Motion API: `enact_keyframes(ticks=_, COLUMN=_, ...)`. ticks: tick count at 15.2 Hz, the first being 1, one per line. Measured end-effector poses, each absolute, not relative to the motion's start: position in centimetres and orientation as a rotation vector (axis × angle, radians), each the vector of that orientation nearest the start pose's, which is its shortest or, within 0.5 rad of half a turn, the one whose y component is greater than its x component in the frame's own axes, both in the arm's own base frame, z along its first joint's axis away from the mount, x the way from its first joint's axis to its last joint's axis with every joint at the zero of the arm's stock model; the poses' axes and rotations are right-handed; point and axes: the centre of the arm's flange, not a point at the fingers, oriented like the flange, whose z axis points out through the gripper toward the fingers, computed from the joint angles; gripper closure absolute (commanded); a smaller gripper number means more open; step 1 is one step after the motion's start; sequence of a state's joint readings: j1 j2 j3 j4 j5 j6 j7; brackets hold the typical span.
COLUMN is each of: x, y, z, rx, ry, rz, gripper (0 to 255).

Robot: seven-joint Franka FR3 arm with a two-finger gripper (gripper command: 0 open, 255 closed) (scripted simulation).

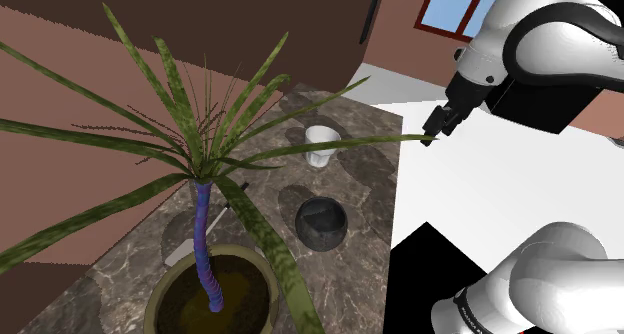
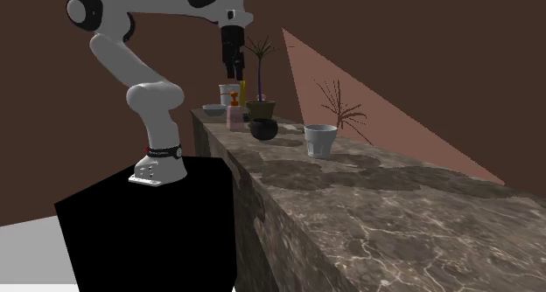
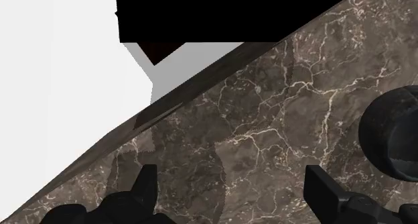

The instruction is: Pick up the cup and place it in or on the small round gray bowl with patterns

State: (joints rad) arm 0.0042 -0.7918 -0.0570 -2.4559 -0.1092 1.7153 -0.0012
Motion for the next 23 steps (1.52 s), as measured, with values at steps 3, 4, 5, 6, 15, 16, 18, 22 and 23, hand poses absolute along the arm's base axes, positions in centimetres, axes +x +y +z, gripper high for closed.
enact_keyframes(ticks=3, x=32.7, y=-2.5, z=54.8, rx=-3.214, ry=0.031, rz=-0.081, gripper=0)
enact_keyframes(ticks=4, x=33.8, y=-2.2, z=54.3, rx=-3.218, ry=0.027, rz=-0.083, gripper=0)
enact_keyframes(ticks=5, x=34.7, y=-1.5, z=53.8, rx=-3.222, ry=0.022, rz=-0.085, gripper=0)
enact_keyframes(ticks=6, x=35.4, y=-0.9, z=53.1, rx=-3.226, ry=0.018, rz=-0.088, gripper=0)
enact_keyframes(ticks=15, x=44.9, y=3.8, z=47.9, rx=-3.263, ry=-0.024, rz=-0.114, gripper=0)
enact_keyframes(ticks=16, x=46.0, y=4.4, z=47.3, rx=-3.267, ry=-0.028, rz=-0.118, gripper=0)
enact_keyframes(ticks=18, x=48.4, y=5.4, z=45.9, rx=-3.275, ry=-0.039, rz=-0.122, gripper=0)
enact_keyframes(ticks=22, x=52.5, y=7.1, z=43.3, rx=-3.291, ry=-0.058, rz=-0.134, gripper=0)
enact_keyframes(ticks=23, x=53.4, y=7.6, z=42.8, rx=-3.295, ry=-0.063, rz=-0.137, gripper=0)
